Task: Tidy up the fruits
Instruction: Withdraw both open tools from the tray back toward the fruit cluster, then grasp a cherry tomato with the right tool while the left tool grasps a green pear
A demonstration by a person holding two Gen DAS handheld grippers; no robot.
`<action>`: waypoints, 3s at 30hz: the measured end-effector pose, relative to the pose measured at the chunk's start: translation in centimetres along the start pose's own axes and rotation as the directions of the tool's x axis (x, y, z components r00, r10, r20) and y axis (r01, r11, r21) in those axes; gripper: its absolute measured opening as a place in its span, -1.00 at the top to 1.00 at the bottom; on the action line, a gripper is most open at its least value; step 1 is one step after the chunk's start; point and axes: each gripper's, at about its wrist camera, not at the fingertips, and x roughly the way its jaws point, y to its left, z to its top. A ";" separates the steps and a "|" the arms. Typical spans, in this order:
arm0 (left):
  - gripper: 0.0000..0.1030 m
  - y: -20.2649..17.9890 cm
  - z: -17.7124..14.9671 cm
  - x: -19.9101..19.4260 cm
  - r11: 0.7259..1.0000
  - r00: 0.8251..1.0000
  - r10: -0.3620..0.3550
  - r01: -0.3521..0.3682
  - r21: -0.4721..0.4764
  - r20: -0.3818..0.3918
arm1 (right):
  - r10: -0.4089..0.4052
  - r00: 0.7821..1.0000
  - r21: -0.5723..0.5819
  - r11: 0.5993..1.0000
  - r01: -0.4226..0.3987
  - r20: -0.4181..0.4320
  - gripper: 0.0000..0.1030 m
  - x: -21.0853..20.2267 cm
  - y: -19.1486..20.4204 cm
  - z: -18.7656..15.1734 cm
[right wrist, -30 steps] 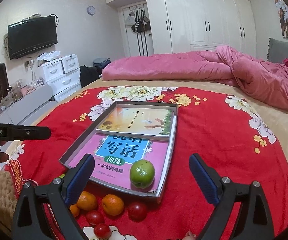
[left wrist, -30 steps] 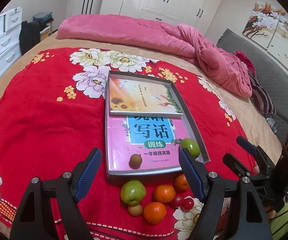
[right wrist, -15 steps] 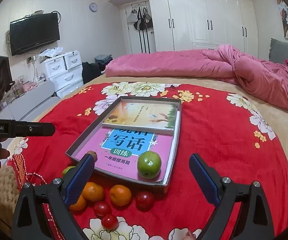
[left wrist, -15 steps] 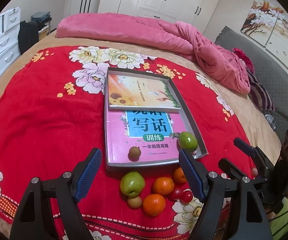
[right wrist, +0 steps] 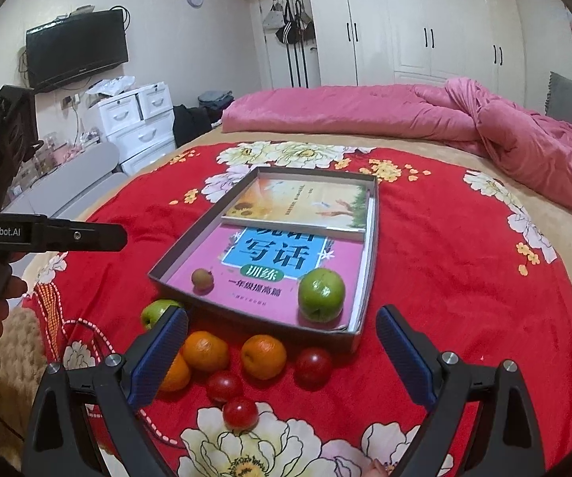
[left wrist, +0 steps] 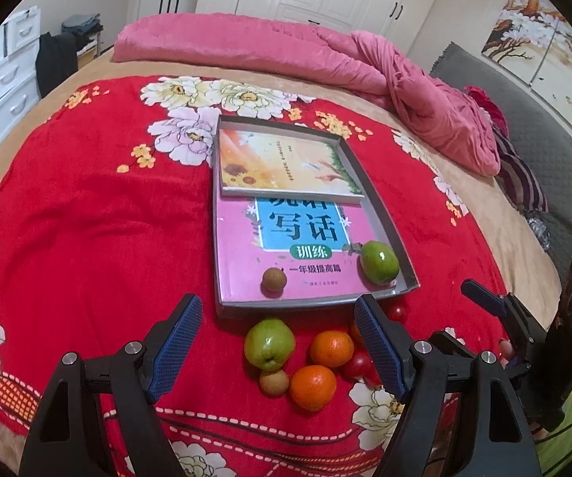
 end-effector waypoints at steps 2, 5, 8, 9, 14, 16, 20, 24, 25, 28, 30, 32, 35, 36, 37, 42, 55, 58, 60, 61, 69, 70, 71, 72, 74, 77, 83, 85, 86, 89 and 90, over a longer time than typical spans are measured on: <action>-0.56 -0.1 -0.2 0.1 1.000 1.000 0.002 -0.002 0.004 -0.009 | 0.003 1.000 -0.002 1.000 -0.003 -0.009 -0.86 0.0 0.2 -0.2; -0.56 -0.2 -0.4 0.4 1.000 1.000 0.003 -0.003 0.007 -0.022 | 0.008 1.000 -0.007 1.000 -0.008 -0.020 -0.86 0.1 0.5 -0.5; -0.56 -0.4 -0.7 0.4 1.000 1.000 0.000 0.000 0.011 -0.031 | 0.012 0.999 -0.012 1.000 -0.013 -0.030 -0.86 0.2 0.8 -0.8; -0.56 -0.4 -0.7 0.5 1.000 0.999 0.001 -0.001 0.012 -0.033 | 0.011 0.999 -0.014 1.000 -0.012 -0.032 -0.86 0.2 0.8 -0.8; -0.56 -0.3 -1.0 0.6 1.000 0.999 0.006 -0.005 0.011 -0.045 | 0.010 0.999 -0.017 1.000 -0.011 -0.046 -0.86 0.2 1.1 -1.1; -0.56 -0.2 -1.1 0.7 1.000 0.999 0.004 -0.004 0.005 -0.049 | 0.009 0.999 -0.013 1.000 -0.009 -0.052 -0.86 0.2 1.1 -1.2; -0.56 -0.1 -1.3 0.8 1.000 0.998 0.007 -0.006 0.008 -0.058 | 0.008 0.998 -0.013 1.000 -0.009 -0.060 -0.86 0.2 1.2 -1.5; -0.56 0.0 -1.4 0.9 1.000 0.998 0.011 -0.010 0.008 -0.069 | 0.012 0.998 -0.016 1.000 -0.013 -0.068 -0.86 0.2 1.4 -1.6; -0.56 0.0 -1.5 1.0 1.000 0.997 0.013 -0.012 0.008 -0.071 | 0.012 0.997 -0.018 1.000 -0.014 -0.070 -0.86 0.2 1.5 -1.7; -0.56 0.0 -1.6 1.2 1.000 0.996 0.020 -0.019 0.014 -0.085 | 0.015 0.997 -0.021 1.000 -0.017 -0.079 -0.86 0.2 1.6 -1.9; -0.56 0.0 -1.7 1.3 1.000 0.996 0.021 -0.020 0.015 -0.092 | 0.016 0.996 -0.024 1.000 -0.018 -0.091 -0.86 0.3 1.8 -2.1; -0.56 -0.1 -1.8 1.4 1.000 0.995 0.021 -0.020 0.017 -0.100 | 0.015 0.995 -0.030 0.999 -0.018 -0.103 -0.86 0.4 2.0 -2.3; -0.56 -0.2 -1.9 1.7 1.000 0.994 0.022 -0.020 0.022 -0.111 | 0.015 0.993 -0.039 0.999 -0.020 -0.117 -0.86 0.6 2.3 -2.5; -0.56 -0.2 -2.0 1.7 1.000 0.993 0.022 -0.019 0.023 -0.113 | 0.015 0.992 -0.041 0.999 -0.020 -0.123 -0.86 0.7 2.4 -2.6; -0.56 -0.2 -2.0 1.8 1.000 0.993 0.022 -0.020 0.024 -0.117 | 0.016 0.991 -0.041 0.999 -0.022 -0.131 -0.86 0.8 2.5 -2.7; -0.56 -0.6 -2.3 2.1 0.998 0.990 0.036 -0.029 0.052 -0.134 | 0.002 0.986 -0.043 0.999 -0.009 -0.168 -0.86 1.3 2.4 -3.3; -0.56 -0.2 -3.0 3.2 0.996 0.984 0.068 -0.057 0.072 -0.164 | -0.007 0.971 -0.060 0.998 -0.007 -0.239 -0.86 2.4 2.6 -4.3; -0.56 0.0 -3.1 3.4 0.996 0.983 0.071 -0.060 0.070 -0.171 | -0.021 0.965 -0.074 0.997 0.001 -0.262 -0.79 3.0 2.6 -4.7; -0.56 0.0 -3.2 3.6 0.996 0.982 0.072 -0.061 0.068 -0.176 | -0.016 0.962 -0.078 0.997 -0.006 -0.274 -0.69 3.3 2.5 -4.9; -0.56 0.1 -3.2 3.8 0.996 0.981 0.072 -0.061 0.067 -0.178 | -0.012 0.961 -0.079 0.997 -0.010 -0.277 -0.63 3.3 2.6 -5.0; -0.56 0.4 -3.4 4.5 0.997 0.979 0.066 -0.057 0.049 -0.192 | 0.031 0.948 -0.074 0.996 -0.058 -0.318 -0.08 4.4 2.7 -5.7; -0.56 0.5 -3.4 4.6 0.997 0.979 0.063 -0.055 0.045 -0.192 | 0.034 0.945 -0.067 0.996 -0.059 -0.325 0.00 4.5 2.6 -5.8; -0.56 0.5 -3.3 4.7 0.998 0.979 0.062 -0.055 0.042 -0.194 | 0.040 0.943 -0.058 0.996 -0.062 -0.331 0.04 4.7 2.4 -5.8; -0.56 0.6 -3.3 4.9 0.998 0.979 0.062 -0.055 0.040 -0.195 | 0.046 0.941 -0.050 0.997 -0.067 -0.334 0.05 4.8 2.3 -5.8; -0.56 0.6 -3.3 5.3 0.998 0.978 0.058 -0.052 0.035 -0.201 | 0.061 0.939 -0.034 0.996 -0.077 -0.338 0.13 5.1 2.1 -5.8; -0.56 0.6 -3.3 5.8 0.999 0.976 0.044 -0.038 0.031 -0.212 | 0.072 0.934 -0.020 0.996 -0.084 -0.350 0.21 5.6 1.9 -6.0; -0.56 1.0 -3.0 7.2 0.999 0.973 0.040 -0.040 0.006 -0.229 | 0.080 0.931 -0.030 0.995 -0.097 -0.357 0.45 5.9 2.2 -6.1; -0.56 1.2 -2.9 7.8 0.999 0.971 0.041 -0.043 -0.002 -0.236 | 0.082 0.931 -0.028 0.995 -0.098 -0.356 0.45 5.9 2.2 -6.1; -0.54 1.2 -2.9 8.0 0.999 0.971 0.042 -0.044 -0.005 -0.237 | 0.081 0.931 -0.028 0.995 -0.097 -0.356 0.45 5.9 2.2 -6.1; -0.40 1.3 -2.7 8.7 0.999 0.969 0.048 -0.051 -0.007 -0.242 | 0.078 0.931 -0.030 0.995 -0.095 -0.355 0.45 5.9 2.2 -6.0; -0.38 1.3 -2.7 8.9 0.999 0.969 0.048 -0.050 -0.005 -0.242 | 0.077 0.932 -0.031 0.995 -0.094 -0.355 0.45 5.9 2.3 -6.0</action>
